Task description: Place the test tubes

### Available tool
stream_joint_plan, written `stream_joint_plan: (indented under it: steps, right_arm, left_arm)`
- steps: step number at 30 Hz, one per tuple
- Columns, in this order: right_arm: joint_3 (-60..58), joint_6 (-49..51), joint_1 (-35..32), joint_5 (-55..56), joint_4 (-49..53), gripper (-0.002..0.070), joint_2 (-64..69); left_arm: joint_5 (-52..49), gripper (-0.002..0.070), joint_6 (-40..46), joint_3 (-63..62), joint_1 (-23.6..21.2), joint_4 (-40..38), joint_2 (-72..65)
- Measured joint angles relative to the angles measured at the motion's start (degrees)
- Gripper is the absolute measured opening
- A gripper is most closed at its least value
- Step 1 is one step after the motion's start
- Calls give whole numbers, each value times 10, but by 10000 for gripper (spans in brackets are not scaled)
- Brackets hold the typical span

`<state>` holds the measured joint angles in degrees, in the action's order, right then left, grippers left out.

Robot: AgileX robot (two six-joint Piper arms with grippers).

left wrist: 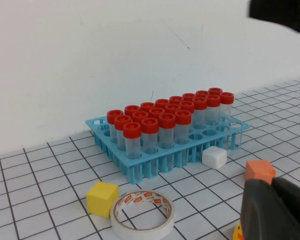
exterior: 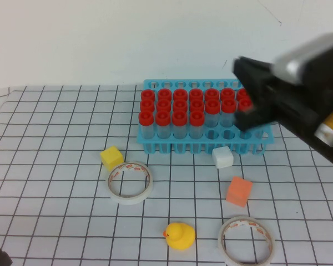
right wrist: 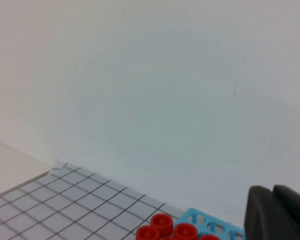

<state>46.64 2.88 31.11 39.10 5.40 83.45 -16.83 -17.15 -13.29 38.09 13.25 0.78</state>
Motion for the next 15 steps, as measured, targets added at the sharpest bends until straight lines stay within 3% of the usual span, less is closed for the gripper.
stream_joint_plan:
  steps: [4,7,11,15]
  right_arm:
    - [-86,2,0,-2,58,2,-97]
    - [-144,61,0,-16,105,0,-178]
    - [-199,149,0,-74,142,-1,-288]
    - [-249,168,0,-151,203,-1,-395]
  left_arm:
    - [0,-1,0,0,0,0,0]
    - [0,-1,0,0,0,0,0]
    - [0,-1,0,0,0,0,0]
    - [0,-1,0,0,0,0,0]
